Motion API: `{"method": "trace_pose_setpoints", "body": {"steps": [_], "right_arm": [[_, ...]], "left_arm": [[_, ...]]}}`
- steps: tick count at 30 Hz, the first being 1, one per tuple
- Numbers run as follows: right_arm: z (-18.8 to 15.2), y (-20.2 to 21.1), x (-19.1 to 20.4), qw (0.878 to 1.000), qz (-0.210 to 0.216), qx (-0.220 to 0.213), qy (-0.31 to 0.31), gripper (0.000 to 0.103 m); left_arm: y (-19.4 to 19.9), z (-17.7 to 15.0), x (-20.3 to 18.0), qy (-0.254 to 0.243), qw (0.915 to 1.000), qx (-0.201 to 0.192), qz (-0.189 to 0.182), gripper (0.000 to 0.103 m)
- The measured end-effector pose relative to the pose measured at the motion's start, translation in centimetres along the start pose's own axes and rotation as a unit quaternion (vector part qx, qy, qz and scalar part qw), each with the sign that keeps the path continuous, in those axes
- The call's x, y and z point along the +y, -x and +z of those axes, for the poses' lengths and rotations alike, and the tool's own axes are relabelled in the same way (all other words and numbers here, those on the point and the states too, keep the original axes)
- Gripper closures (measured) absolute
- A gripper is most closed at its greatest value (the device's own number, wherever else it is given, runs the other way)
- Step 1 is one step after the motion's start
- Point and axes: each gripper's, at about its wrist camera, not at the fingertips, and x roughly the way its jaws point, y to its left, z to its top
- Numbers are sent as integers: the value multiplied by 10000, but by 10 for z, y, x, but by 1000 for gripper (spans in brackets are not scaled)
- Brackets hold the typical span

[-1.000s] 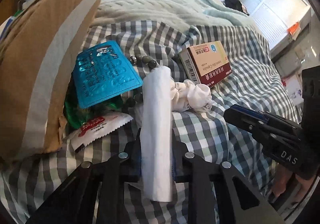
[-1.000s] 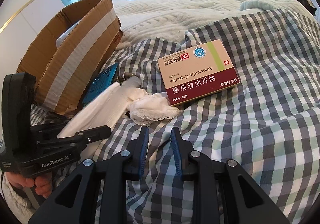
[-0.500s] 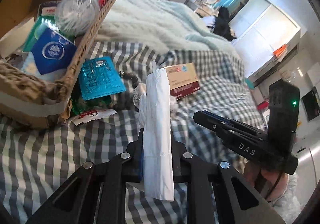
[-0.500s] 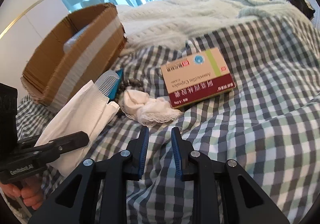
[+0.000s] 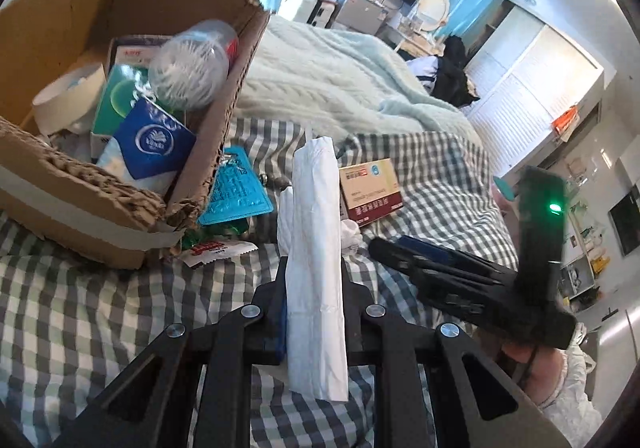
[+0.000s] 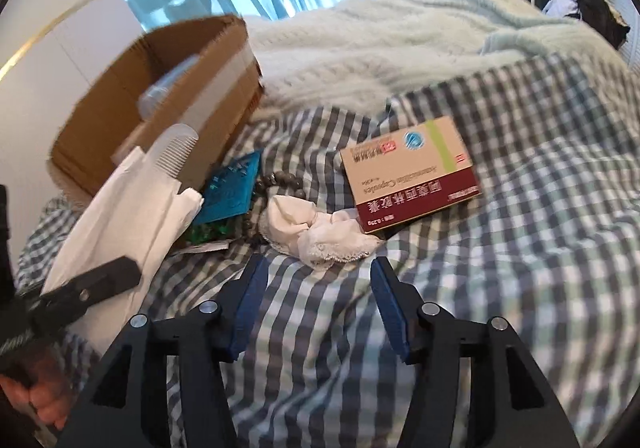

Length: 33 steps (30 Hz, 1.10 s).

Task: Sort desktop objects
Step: 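Grasp the white tissue sheet with the left tool while the right grasps the white cloth, then carry the tissue and cloth into the box and open both tools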

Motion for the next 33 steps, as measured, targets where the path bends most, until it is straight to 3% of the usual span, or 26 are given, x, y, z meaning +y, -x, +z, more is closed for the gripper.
{"method": "trace_pose_setpoints", "body": {"steps": [5,7,8,11,20,27,33], "right_arm": [[14,-47,-1,9991,-127,401,49,50],[17,-57,-3,9986,-149,503,55,64],[18,-61,-4,9982,-191,563,77,81],[12,-55,-6,9985,-159,516,101,89],[6,48,8,9987,129,-467,168,90],[36,114,58,9911,341,-1130,611,90],[73,122,116,9838,622,-1341,1016,90]], "left_arm": [[-13,8,1,-62,9999,-12,146,85],[-18,10,3,-66,9998,2,187,85],[-19,10,4,-57,9998,17,176,85],[-21,10,6,-27,9998,39,212,85],[11,18,-21,-274,9989,-365,74,85],[62,54,-31,-359,9947,-959,-109,85],[104,85,7,10,9846,-1693,433,85]]}}
